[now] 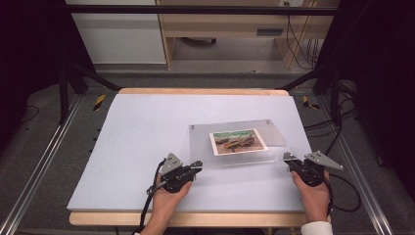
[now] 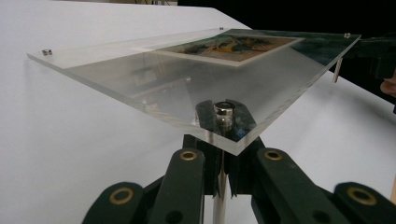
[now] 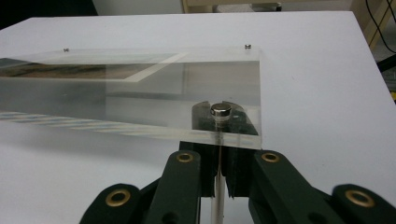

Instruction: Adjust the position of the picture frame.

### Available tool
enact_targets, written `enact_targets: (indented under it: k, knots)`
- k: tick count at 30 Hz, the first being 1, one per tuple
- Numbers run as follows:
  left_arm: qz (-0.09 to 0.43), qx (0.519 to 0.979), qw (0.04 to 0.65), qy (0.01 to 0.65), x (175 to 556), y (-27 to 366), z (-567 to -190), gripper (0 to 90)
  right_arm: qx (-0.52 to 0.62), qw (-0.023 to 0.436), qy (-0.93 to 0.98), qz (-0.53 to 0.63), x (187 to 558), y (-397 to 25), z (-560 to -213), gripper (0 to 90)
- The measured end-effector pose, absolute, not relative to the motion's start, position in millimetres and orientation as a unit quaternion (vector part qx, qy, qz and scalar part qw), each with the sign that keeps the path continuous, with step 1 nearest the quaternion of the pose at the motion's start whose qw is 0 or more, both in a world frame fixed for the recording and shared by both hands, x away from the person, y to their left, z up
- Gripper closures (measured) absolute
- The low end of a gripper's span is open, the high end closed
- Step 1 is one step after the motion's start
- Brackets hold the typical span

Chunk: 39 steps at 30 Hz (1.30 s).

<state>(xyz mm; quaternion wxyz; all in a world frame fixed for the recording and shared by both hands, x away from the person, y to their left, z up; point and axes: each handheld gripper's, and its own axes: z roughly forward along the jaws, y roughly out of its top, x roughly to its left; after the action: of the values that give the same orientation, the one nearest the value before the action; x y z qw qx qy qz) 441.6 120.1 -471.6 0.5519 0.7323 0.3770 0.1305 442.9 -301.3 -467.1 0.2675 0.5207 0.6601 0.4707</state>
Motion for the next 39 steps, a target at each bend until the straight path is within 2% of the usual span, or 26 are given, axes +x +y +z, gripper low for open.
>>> enact_targets:
  k: [5, 8, 19, 39]
  knots:
    - [0.132, 0.730, 0.552, 0.381, 442.6, 122.6, -469.7, 83.9, 0.518, 0.264, 0.661, 0.474, 444.7, -298.0, -467.3, 78.4]
    - [0.134, 0.729, 0.551, 0.382, 443.6, 127.1, -465.7, 83.9, 0.516, 0.265, 0.660, 0.477, 443.0, -296.9, -464.8, 84.5]
    - [0.148, 0.718, 0.562, 0.383, 438.8, 153.6, -448.4, 83.9, 0.501, 0.283, 0.659, 0.484, 429.9, -272.1, -447.4, 85.0]
    - [0.160, 0.707, 0.575, 0.380, 423.1, 185.3, -433.7, 83.8, 0.488, 0.289, 0.657, 0.496, 412.9, -238.8, -433.7, 85.0]
